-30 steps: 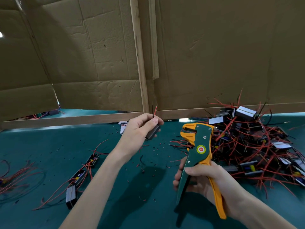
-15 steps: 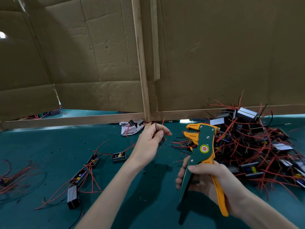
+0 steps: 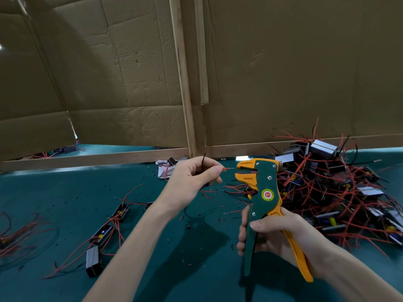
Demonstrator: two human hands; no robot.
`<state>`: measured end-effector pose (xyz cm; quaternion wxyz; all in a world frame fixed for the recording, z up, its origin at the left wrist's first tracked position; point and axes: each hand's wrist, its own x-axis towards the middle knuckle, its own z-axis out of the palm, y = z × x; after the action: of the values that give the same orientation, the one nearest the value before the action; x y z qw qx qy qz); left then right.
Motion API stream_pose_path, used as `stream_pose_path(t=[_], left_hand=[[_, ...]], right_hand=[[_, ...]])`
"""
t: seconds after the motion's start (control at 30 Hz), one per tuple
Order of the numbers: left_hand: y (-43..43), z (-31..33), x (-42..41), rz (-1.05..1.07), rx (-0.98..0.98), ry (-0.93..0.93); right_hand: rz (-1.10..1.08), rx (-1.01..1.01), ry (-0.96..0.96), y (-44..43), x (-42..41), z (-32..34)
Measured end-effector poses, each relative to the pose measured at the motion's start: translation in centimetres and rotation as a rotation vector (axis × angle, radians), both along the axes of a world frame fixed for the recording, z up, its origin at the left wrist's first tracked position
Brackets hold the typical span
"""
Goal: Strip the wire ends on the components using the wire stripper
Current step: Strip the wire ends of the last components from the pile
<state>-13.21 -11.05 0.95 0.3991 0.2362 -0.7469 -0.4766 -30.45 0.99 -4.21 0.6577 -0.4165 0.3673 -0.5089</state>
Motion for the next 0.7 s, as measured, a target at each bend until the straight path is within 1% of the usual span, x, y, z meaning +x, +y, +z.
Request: stream_pose_path(t=[0.17,0.4,0.5,0.6,0.67,0.7], left_hand=[[0.8,0.6,0.0,-0.068,0.004,-0.060],[1.1,1.1,0.2,-0.085,0.009,-0.093],[1.2,1.3,0.3,-0.104,0.013,-0.107],[0.8,1.2,0.6,-0.114,0.016,-0.145],[0.8,0.7,0.3,-0.131,0.082,-0.182],[0.8,0.4,0.0,-0.141,0.144,-0.178]], right_hand=[[0.096,-0.058,-0.004,0.6,0.1,0.6],[0.060,-0.036,0.067,0.8,0.4,1.1],[-0.019,0.015,0.124,1.2,0.5,1.2],[-0.171,0.056,0.190,1.5,1.2,0.9],[-0.255,0.038,0.213,1.4,1.6,0.5],[-0.273,0.029,0.188,1.2,1.7,0.4]])
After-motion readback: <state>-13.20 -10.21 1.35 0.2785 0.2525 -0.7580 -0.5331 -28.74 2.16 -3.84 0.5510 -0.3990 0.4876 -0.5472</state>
